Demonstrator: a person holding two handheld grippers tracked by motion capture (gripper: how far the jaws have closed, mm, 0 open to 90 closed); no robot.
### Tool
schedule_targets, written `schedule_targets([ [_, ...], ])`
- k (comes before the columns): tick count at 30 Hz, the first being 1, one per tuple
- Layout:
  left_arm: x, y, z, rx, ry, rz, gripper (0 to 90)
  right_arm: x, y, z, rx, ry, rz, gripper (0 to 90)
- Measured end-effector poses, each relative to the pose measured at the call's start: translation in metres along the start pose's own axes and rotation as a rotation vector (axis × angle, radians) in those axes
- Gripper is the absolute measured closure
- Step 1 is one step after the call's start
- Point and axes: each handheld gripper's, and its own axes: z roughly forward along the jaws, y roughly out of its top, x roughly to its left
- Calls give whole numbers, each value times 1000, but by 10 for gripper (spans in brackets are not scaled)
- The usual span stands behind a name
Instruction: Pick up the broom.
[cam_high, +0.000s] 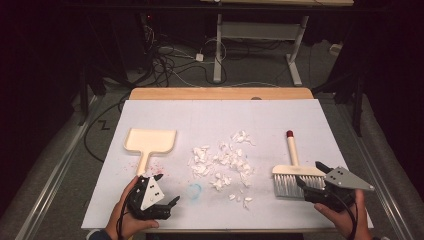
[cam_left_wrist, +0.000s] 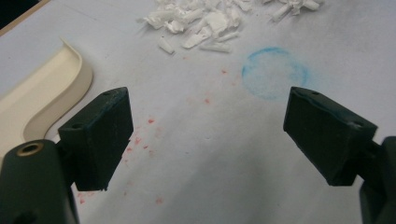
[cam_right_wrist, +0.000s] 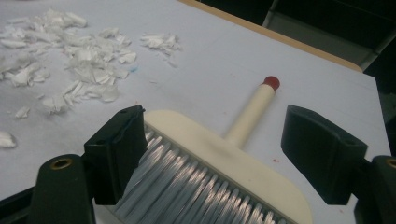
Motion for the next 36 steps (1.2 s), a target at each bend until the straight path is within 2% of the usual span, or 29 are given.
schedule_targets([
  [1, -1, 1, 0, -2, 0, 5, 149, 0, 0, 0, -5, 1, 3, 224],
  [3, -2, 1, 0, -4, 0, 6, 149, -2, -1, 0, -10, 50, 36, 218],
  [4, -2, 0, -1, -4, 2, 8, 149, -3, -2, 0, -13, 58, 47, 218],
  [9, 1, -1, -2, -10, 8, -5, 149, -2, 0, -2, -20, 25, 38, 223],
  [11, 0, -1, -2, -11, 9, -4, 149, -2, 0, -2, -14, 38, 37, 222],
  [13, -1, -2, -3, -12, 9, -4, 149, -1, 1, -1, 2, 12, 24, 222],
  [21, -1, -3, -2, 0, 12, -2, 149, -5, 5, 5, -9, -13, 29, 225],
  [24, -2, -3, -1, 6, 10, 4, 149, -8, 7, 9, -2, -25, 24, 220],
  [26, -2, -3, -1, 6, 13, 4, 149, -11, 10, 14, 6, -38, 37, 214],
  [29, -1, -3, -2, 3, 14, 2, 150, -16, 19, 26, 9, -71, 26, 205],
  [32, -1, -3, -1, 4, 11, 3, 150, -18, 23, 36, 21, -63, 28, 201],
  [33, -1, -3, -1, 5, 10, 3, 150, -19, 25, 42, 41, -69, 30, 202],
  [34, -1, -4, -1, 8, 10, 6, 151, -21, 29, 56, 80, -73, 47, 226],
  [36, -1, -4, -1, 11, 9, 7, 152, -25, 33, 73, 174, -97, 88, 286],
])
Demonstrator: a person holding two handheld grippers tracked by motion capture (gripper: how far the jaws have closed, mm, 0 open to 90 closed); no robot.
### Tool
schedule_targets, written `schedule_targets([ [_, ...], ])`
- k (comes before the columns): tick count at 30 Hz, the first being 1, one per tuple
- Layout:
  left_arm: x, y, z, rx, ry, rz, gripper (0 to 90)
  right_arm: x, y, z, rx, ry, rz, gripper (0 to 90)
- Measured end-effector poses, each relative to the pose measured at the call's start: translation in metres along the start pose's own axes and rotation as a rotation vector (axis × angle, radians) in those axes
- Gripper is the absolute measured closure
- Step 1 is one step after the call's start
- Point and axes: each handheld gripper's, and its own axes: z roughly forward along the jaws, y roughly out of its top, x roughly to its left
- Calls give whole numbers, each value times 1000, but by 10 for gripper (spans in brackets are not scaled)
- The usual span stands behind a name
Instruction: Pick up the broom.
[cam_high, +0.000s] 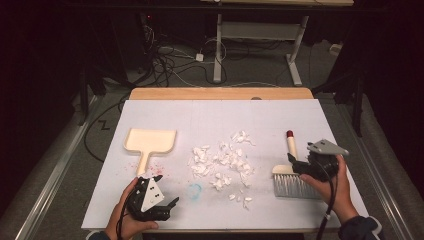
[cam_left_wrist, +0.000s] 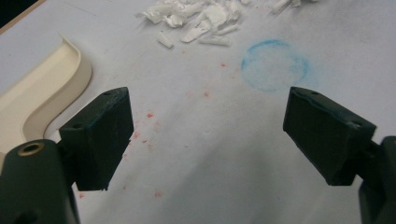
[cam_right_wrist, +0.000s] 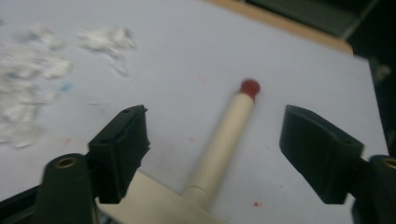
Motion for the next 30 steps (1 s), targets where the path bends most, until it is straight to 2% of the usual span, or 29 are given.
schedule_targets([
  [1, 0, 0, 0, 0, 0, 0, 152, 0, 0, 0, 0, 0, 0, 286],
  [2, 0, 0, 0, 0, 1, 1, 152, -2, 2, 8, 34, 11, 26, 291],
  [3, -1, -1, 0, 4, 0, 1, 152, -7, 3, 26, 120, 17, 69, 331],
  [4, -1, -1, 1, 9, -1, 6, 153, -10, 2, 34, 159, 26, 94, 350],
  [5, -1, -1, 1, 13, 0, 8, 155, -13, 1, 42, 219, 41, 126, 381],
  [6, -1, -1, 1, 13, 0, 8, 155, -13, 1, 42, 219, 41, 126, 381],
  [7, -2, -1, 2, 14, 2, 8, 155, -16, -1, 55, 293, 97, 182, 457],
  [10, -2, -1, 1, 13, 5, 9, 156, -13, 3, 61, 309, 82, 153, 549],
  [11, -2, -1, 0, 14, 5, 6, 156, -11, 4, 62, 305, 86, 144, 625],
  [12, -2, -1, 0, 14, 5, 6, 157, -11, 4, 62, 305, 86, 144, 625],
  [13, -2, -1, 0, 10, 0, 3, 158, -10, 5, 64, 293, 95, 138, 673],
  [16, -1, -1, 2, 12, -8, -1, 158, -10, 5, 65, 283, 102, 130, 710],
  [21, -2, 1, 3, 12, -9, -1, 159, -10, 4, 64, 268, 109, 115, 716],
  [25, -5, 2, 2, 11, -10, 2, 162, -10, 4, 49, 173, 102, 103, 717],
  [30, -3, 0, 0, 8, -9, -7, 163, -16, 11, 15, 49, 81, 105, 717],
])
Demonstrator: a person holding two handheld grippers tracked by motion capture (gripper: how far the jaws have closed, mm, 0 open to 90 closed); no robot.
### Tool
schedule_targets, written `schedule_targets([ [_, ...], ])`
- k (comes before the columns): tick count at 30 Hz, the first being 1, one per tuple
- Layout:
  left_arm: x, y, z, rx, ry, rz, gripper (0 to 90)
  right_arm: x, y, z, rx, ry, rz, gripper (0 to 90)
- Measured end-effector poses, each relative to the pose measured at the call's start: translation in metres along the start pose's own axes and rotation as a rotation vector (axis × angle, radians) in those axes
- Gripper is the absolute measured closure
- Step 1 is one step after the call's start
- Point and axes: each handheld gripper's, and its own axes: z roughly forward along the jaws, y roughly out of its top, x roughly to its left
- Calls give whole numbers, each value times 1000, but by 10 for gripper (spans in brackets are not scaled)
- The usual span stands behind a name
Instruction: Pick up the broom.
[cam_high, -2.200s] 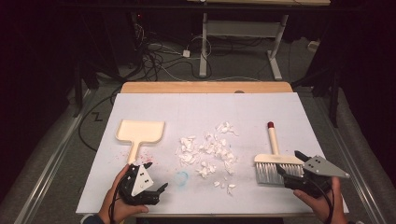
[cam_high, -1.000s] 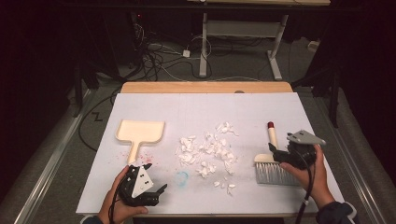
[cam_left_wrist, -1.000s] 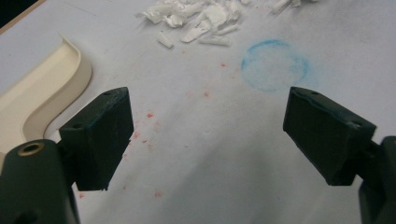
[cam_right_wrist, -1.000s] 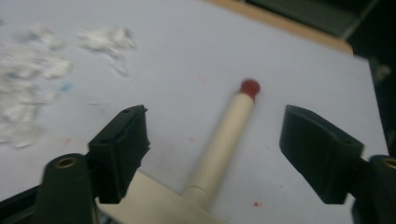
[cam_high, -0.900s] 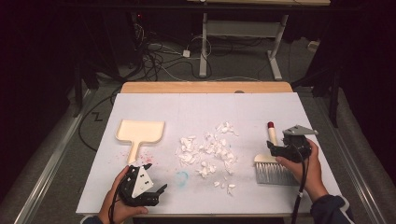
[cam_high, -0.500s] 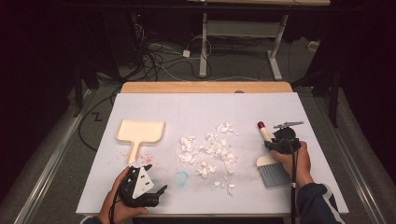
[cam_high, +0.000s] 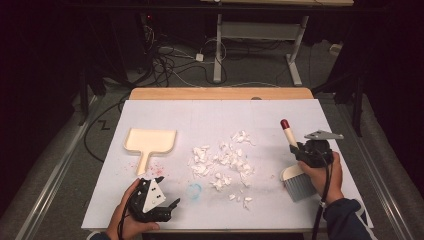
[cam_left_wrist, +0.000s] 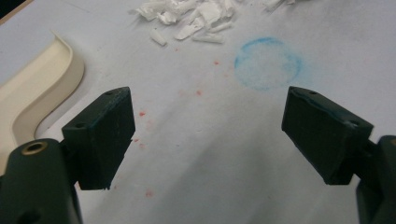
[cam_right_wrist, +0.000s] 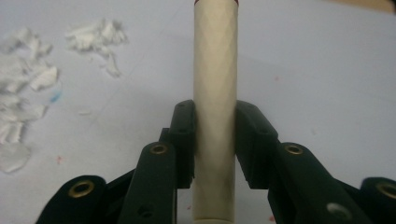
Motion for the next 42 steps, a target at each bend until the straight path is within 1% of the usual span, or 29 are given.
schedule_targets([
  [3, 0, 1, -1, -15, 0, -14, 165, -3, 2, -19, -80, 0, 13, 718],
  [4, 0, 1, -1, -15, 0, -14, 165, -3, 2, -19, -80, 0, 13, 718],
  [5, 1, 5, -2, -31, -12, -30, 166, -3, 4, -30, -130, 5, 21, 718],
  [6, 1, 5, -2, -31, -12, -30, 166, -3, 4, -30, -130, 5, 21, 718],
  [8, 3, 16, 0, -56, -14, -62, 173, -1, 8, -44, -197, 12, 25, 720],
  [9, 3, 16, 0, -56, -14, -62, 182, -1, 8, -44, -197, 12, 25, 720],
  [10, 2, 29, 3, -55, -3, -81, 191, 4, 11, -55, -262, 9, 29, 720],
  [11, 1, 37, 4, -66, -8, -83, 195, 8, 13, -60, -285, 20, 27, 720],
  [12, -2, 45, 6, -84, -37, -102, 198, 12, 15, -65, -309, 35, 28, 720],
  [15, -13, 75, 9, -157, -103, -104, 205, 25, 21, -74, -339, 62, 8, 719],
  [17, -23, 98, 12, -204, -170, -101, 205, 35, 23, -77, -342, 74, -20, 719],
  [18, -29, 109, 14, -224, -209, -106, 209, 40, 23, -79, -369, 67, -21, 719],
  [20, -41, 129, 20, -261, -270, -115, 215, 51, 26, -81, -360, 76, -65, 719],
  [22, -54, 148, 29, -282, -333, -125, 222, 60, 24, -83, -392, 86, -58, 719],
  [23, -60, 156, 34, -288, -351, -122, 223, 66, 25, -82, -373, 109, -71, 719],
  [24, -60, 156, 34, -288, -351, -122, 223, 66, 25, -82, -373, 109, -71, 719],
  [25, -74, 169, 46, -287, -365, -111, 224, 74, 22, -81, -385, 125, -57, 719],
  [26, -80, 174, 53, -282, -374, -111, 225, 78, 22, -79, -364, 141, -81, 718],
  [28, -88, 181, 65, -268, -366, -125, 235, 85, 19, -79, -380, 147, -83, 719],
  [29, -90, 183, 70, -265, -375, -140, 251, 90, 19, -79, -355, 164, -110, 718],
  [30, -90, 183, 70, -265, -375, -140, 278, 94, 18, -79, -363, 166, -113, 718],
  [31, -92, 185, 79, -266, -389, -172, 294, 97, 17, -80, -376, 166, -114, 718],
  [32, -92, 184, 83, -264, -395, -179, 320, 100, 17, -80, -360, 180, -138, 718],
  [34, -93, 183, 88, -253, -406, -189, 387, 106, 15, -82, -381, 182, -127, 718],
  [35, -93, 182, 90, -254, -410, -194, 410, 108, 16, -83, -370, 194, -147, 718],
  [36, -92, 181, 90, -261, -428, -198, 481, 111, 16, -83, -367, 200, -155, 718],
  [37, -91, 180, 91, -262, -430, -199, 524, 113, 15, -85, -382, 196, -152, 718],
  [38, -90, 179, 90, -261, -427, -195, 561, 115, 15, -85, -372, 202, -171, 717],
  [42, -85, 176, 89, -262, -442, -206, 593, 120, 15, -88, -380, 202, -183, 717],
])
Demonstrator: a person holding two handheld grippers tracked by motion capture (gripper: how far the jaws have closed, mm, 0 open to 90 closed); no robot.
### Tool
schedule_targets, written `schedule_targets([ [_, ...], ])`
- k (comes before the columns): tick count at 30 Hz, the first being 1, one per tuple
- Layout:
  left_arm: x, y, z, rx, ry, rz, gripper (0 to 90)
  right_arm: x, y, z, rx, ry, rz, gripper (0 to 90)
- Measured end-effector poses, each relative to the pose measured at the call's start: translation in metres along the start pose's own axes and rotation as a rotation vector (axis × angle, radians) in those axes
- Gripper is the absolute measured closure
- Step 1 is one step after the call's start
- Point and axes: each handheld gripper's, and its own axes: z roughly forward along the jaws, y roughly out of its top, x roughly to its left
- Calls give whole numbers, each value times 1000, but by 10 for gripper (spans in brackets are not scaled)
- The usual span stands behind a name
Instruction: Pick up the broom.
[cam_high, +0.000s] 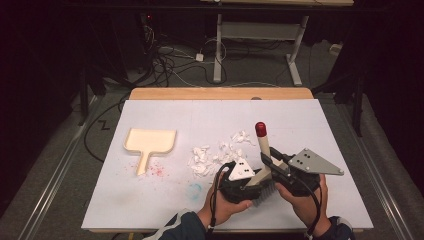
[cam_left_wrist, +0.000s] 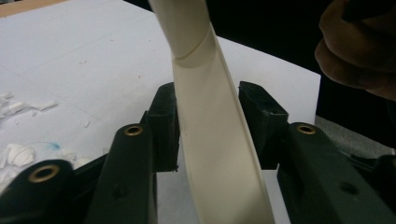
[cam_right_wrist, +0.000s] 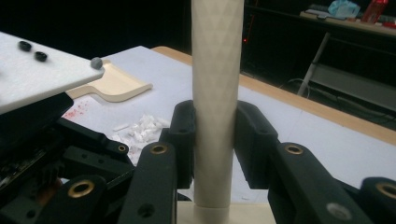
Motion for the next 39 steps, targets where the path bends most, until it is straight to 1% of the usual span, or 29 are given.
schedule_targets([
  [1, 3, 0, -4, 1, 4, 0, 611, 1, 2, -1, -6, 4, 4, 716],
  [3, 6, 0, -8, 10, 2, 12, 621, 2, 3, -2, -11, 13, 4, 714],
  [6, 11, 1, -19, 19, -14, 26, 636, 2, 5, -4, -24, 46, 6, 698],
  [9, 14, 2, -32, 38, -6, 67, 642, 0, 9, -8, -45, 95, -18, 586],
  [10, 16, 2, -37, 49, -16, 76, 642, -1, 10, -8, -46, 116, -31, 565],
  [11, 18, 3, -42, 61, -21, 94, 642, -2, 11, -10, -55, 131, -44, 534],
  [12, 20, 3, -47, 68, -18, 110, 642, -3, 12, -11, -62, 153, -56, 517],
  [13, 21, 4, -52, 82, -27, 122, 642, -4, 13, -11, -56, 180, -76, 493],
  [14, 23, 5, -57, 90, -34, 135, 642, -5, 14, -12, -53, 196, -95, 453],
  [15, 24, 5, -62, 95, -37, 152, 642, -6, 13, -12, -56, 214, -99, 441],
  [16, 25, 5, -67, 109, -48, 170, 642, -8, 13, -11, -47, 240, -109, 432],
  [18, 26, 5, -77, 124, -59, 218, 642, -10, 12, -6, -4, 286, -131, 391],
  [19, 27, 4, -81, 133, -81, 241, 642, -10, 10, -5, 12, 301, -144, 377],
  [20, 27, 4, -86, 148, -101, 263, 642, -9, 9, -2, 20, 328, -149, 367],
  [22, 25, 2, -93, 176, -132, 317, 642, -5, 6, 3, 56, 381, -179, 354],
  [23, 24, 1, -95, 187, -150, 333, 642, -2, 4, 5, 66, 409, -193, 349],
  [24, 23, -1, -98, 191, -165, 349, 641, 0, 2, 8, 77, 459, -192, 341],
  [25, 23, -2, -101, 195, -179, 368, 641, 3, 0, 11, 103, 508, -196, 346],
  [27, 21, -3, -105, 204, -203, 395, 641, 10, -4, 16, 148, 573, -229, 361],
  [29, 20, -5, -107, 205, -227, 406, 641, 15, -7, 19, 179, 635, -246, 397],
  [30, 20, -5, -108, 207, -240, 410, 641, 18, -8, 20, 197, 658, -265, 415],
  [31, 19, -6, -107, 209, -251, 413, 641, 21, -9, 20, 198, 669, -282, 460],
  [32, 19, -6, -107, 210, -254, 413, 640, 24, -9, 21, 211, 690, -292, 508],
  [33, 18, -7, -106, 211, -254, 412, 640, 26, -10, 23, 224, 703, -304, 529],
  [35, 18, -7, -103, 222, -261, 415, 640, 31, -13, 25, 236, 717, -317, 599],
  [36, 19, -8, -102, 213, -257, 406, 634, 31, -14, 26, 253, 727, -317, 622],
  [37, 19, -8, -102, 213, -257, 406, 609, 31, -14, 26, 253, 727, -317, 622],
  [38, 19, -8, -102, 212, -248, 409, 593, 32, -16, 28, 274, 733, -334, 664],
  [39, 19, -8, -103, 201, -226, 414, 576, 34, -17, 28, 280, 722, -335, 676],
])
